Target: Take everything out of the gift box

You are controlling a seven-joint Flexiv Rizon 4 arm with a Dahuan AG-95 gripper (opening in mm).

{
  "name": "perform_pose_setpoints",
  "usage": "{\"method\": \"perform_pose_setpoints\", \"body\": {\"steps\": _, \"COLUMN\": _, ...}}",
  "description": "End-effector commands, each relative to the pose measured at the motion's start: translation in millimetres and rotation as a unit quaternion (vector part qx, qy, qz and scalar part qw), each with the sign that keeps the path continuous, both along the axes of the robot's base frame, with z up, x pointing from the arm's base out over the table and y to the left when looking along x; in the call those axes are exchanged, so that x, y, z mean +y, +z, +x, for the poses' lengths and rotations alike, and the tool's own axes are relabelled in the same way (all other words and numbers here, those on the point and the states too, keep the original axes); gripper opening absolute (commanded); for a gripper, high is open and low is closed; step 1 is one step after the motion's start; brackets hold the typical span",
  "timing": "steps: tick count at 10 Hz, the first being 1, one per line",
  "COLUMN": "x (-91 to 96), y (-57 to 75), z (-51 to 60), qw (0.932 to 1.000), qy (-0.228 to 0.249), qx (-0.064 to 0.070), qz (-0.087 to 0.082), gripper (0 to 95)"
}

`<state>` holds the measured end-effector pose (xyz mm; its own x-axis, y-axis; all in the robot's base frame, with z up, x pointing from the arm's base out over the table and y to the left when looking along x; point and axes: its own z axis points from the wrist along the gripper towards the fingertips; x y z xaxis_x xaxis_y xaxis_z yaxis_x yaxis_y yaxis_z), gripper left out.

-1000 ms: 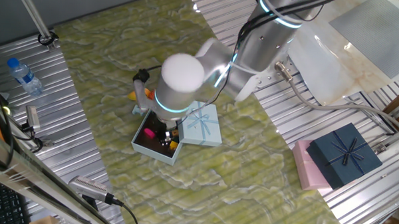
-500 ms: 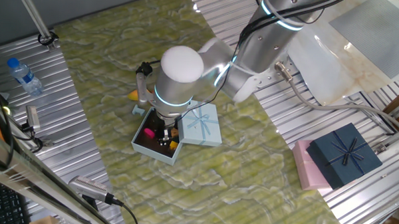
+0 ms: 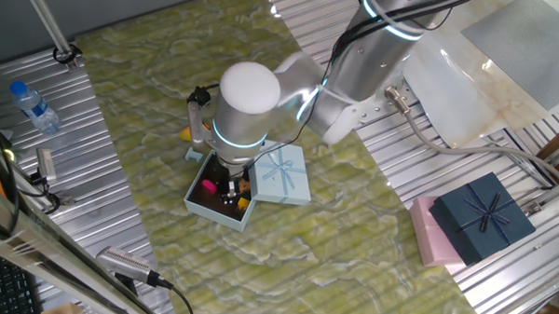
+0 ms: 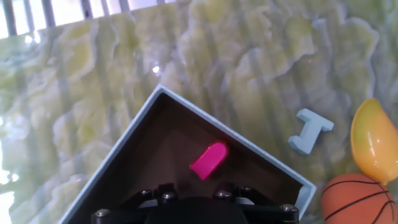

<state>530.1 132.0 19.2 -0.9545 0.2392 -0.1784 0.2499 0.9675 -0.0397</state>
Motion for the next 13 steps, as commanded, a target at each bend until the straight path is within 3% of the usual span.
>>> {"method": "perform_pose_setpoints", "body": {"steps": 1, "x": 0.6, "y": 2.7, "z": -0.7, "qw": 1.0000, "qy": 0.000, "qx": 0.000, "qz": -0.008, "gripper": 38.0}}
{"method": "perform_pose_setpoints", "body": {"steps": 2, "x": 0.6, "y": 2.7, "z": -0.7, "qw": 0.9999, "qy": 0.001, "qx": 0.002, "qz": -0.016, "gripper": 19.0}}
{"method": "perform_pose_setpoints", "body": {"steps": 4, "x": 0.6, "y": 2.7, "z": -0.7, "qw": 0.9996, "qy": 0.006, "qx": 0.005, "qz": -0.025, "gripper": 19.0}}
{"method": "perform_pose_setpoints", "body": {"steps": 5, "x": 0.6, "y": 2.7, "z": -0.7, "qw": 0.9992, "qy": 0.009, "qx": 0.000, "qz": -0.040, "gripper": 19.0}}
{"method": "perform_pose_setpoints", "body": {"steps": 6, "x": 0.6, "y": 2.7, "z": -0.7, "qw": 0.9991, "qy": 0.010, "qx": 0.000, "qz": -0.042, "gripper": 38.0}}
{"method": "perform_pose_setpoints", "body": {"steps": 7, "x": 0.6, "y": 2.7, "z": -0.7, "qw": 0.9991, "qy": 0.008, "qx": 0.000, "qz": -0.041, "gripper": 38.0}}
{"method": "perform_pose_setpoints", "body": {"steps": 10, "x": 0.6, "y": 2.7, "z": -0.7, "qw": 0.9988, "qy": 0.003, "qx": -0.028, "qz": -0.040, "gripper": 38.0}}
{"method": "perform_pose_setpoints", "body": {"steps": 11, "x": 0.6, "y": 2.7, "z": -0.7, "qw": 0.9984, "qy": 0.004, "qx": -0.030, "qz": -0.047, "gripper": 38.0}}
{"method": "perform_pose_setpoints", "body": {"steps": 13, "x": 0.6, "y": 2.7, "z": -0.7, "qw": 0.9985, "qy": 0.004, "qx": -0.030, "qz": -0.045, "gripper": 38.0}}
